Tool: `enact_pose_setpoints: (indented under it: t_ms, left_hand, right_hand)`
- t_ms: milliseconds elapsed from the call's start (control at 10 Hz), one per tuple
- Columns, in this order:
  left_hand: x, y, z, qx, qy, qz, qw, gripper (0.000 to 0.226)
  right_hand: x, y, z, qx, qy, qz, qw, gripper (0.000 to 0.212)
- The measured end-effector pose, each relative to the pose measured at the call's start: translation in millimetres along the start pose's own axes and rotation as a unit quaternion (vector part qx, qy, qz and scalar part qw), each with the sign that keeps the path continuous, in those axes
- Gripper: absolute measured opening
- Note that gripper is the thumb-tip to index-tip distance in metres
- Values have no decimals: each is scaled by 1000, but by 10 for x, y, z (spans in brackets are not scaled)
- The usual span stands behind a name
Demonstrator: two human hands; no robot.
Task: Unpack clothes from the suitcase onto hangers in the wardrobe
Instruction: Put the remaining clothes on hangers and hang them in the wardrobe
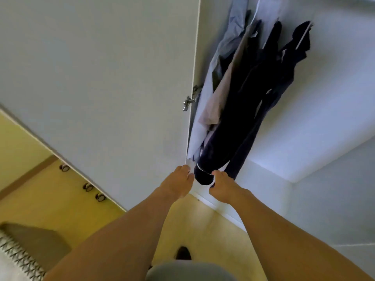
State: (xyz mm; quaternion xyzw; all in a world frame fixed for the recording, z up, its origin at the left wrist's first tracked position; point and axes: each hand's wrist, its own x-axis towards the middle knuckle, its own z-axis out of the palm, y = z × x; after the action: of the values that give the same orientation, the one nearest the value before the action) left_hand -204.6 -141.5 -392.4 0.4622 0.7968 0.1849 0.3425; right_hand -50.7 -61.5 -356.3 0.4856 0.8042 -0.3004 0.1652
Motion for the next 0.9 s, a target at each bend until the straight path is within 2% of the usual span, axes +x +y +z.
enact_pose_setpoints:
  t_ms: [100, 200, 300, 400, 500, 600, 700, 900]
  left_hand:
    - [-201, -513, 10, 16, -84, -101, 991, 44]
    - [-436, -1077, -57, 49, -162, -211, 963, 49]
    - [-763, -1448, -221, 24, -182, -298, 937, 47]
    - [-1029, -1830, -397, -18, -149, -359, 921, 36]
    - [-1374, -2239, -774, -47, -133, -353, 925, 31]
    - [-1653, -2632, -1107, -96, -51, -385, 916, 24]
    - [-1747, -3145, -1415, -94, -45, -367, 924, 25]
    - [-1781, -3804, -2255, -72, -42, -396, 914, 34]
  right_hand:
    - [91, -329, 330, -71, -99, -30, 992, 61]
    - [187, -746, 650, -135, -175, -82, 972, 61]
    - [203, -1213, 945, -184, -236, -123, 946, 69]
    - [160, -1736, 1257, -239, -284, -159, 915, 71]
    - [101, -2296, 1572, -249, -311, -205, 894, 67]
    - [89, -2822, 1855, -232, -305, -233, 894, 63]
    - [153, -3318, 2067, -219, -285, -258, 897, 65]
    - [409, -4250, 2192, -189, -266, -256, 910, 61]
